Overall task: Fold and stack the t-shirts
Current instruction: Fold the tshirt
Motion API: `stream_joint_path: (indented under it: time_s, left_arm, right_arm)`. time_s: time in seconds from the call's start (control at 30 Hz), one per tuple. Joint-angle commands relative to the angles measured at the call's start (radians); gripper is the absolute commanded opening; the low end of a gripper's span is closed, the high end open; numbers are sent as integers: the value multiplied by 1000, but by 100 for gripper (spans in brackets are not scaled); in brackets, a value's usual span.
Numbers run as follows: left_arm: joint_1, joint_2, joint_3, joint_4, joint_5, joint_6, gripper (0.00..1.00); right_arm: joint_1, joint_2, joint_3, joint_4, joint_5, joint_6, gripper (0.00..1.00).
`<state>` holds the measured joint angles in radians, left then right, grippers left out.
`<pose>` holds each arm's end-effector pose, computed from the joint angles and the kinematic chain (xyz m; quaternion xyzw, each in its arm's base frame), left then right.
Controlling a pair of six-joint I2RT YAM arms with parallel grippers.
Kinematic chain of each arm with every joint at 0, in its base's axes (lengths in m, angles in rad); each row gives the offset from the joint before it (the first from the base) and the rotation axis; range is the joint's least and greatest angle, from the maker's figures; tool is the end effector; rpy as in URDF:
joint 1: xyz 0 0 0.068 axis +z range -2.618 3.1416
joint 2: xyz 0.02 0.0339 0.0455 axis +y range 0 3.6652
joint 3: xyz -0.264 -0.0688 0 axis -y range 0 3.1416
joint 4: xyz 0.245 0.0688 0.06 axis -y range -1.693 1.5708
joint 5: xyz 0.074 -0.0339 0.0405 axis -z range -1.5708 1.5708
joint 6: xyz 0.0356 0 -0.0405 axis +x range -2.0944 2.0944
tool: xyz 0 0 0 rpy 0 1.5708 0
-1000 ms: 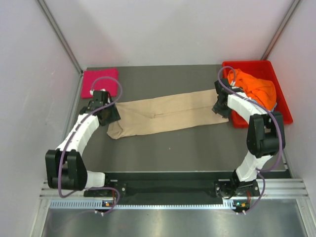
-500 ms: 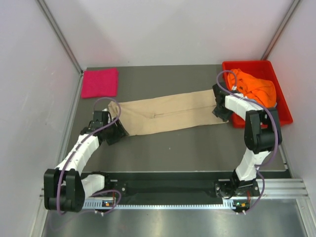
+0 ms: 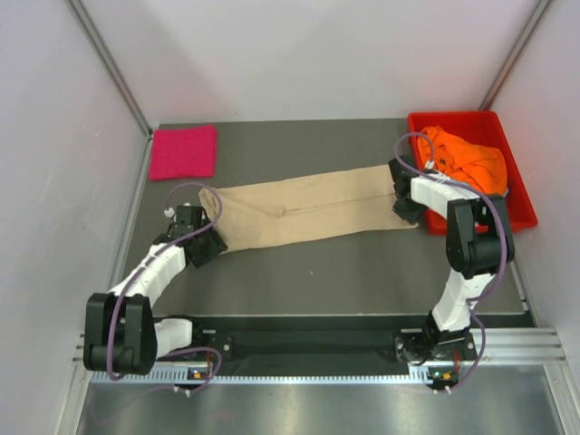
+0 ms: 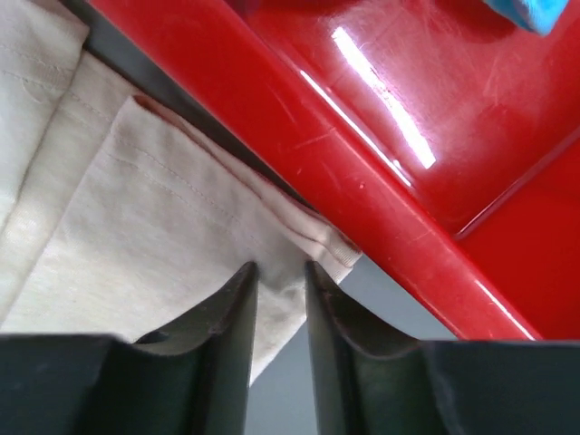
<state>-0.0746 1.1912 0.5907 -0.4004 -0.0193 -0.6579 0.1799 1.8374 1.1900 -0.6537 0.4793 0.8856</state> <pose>0.2168 -0.0155 0.1775 -0.2785 0.9183 -0.0920 0.2658 0.3466 0.0463 0.1665 0.3626 0.8923 -0.1363 0.2320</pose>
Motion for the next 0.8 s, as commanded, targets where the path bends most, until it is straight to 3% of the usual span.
stream_joint_path:
  time_s: [0.0, 0.03, 0.1, 0.47, 0.67, 0.77]
  left_arm:
    - [1, 37, 34, 37, -113, -12, 59]
    - [1, 42, 34, 38, -125, -16, 58]
    - [2, 56, 37, 40, -190, -14, 56]
    - [18, 116, 135, -18, -321, 21, 49]
    - [18, 50, 170, -74, -151, 60, 53]
    - [21, 15, 182, -124, -153, 70, 54]
  right_arm:
    - [-7, 6, -6, 28, 48, 9, 27]
    - [-8, 5, -6, 28, 56, 7, 12]
    - [-8, 0, -9, 29, 61, 4, 0]
    - [-8, -92, -96, 28, 87, -16, 0]
    - [-8, -124, -133, 28, 82, -30, 0]
    - [-10, -135, -148, 20, 84, -31, 0]
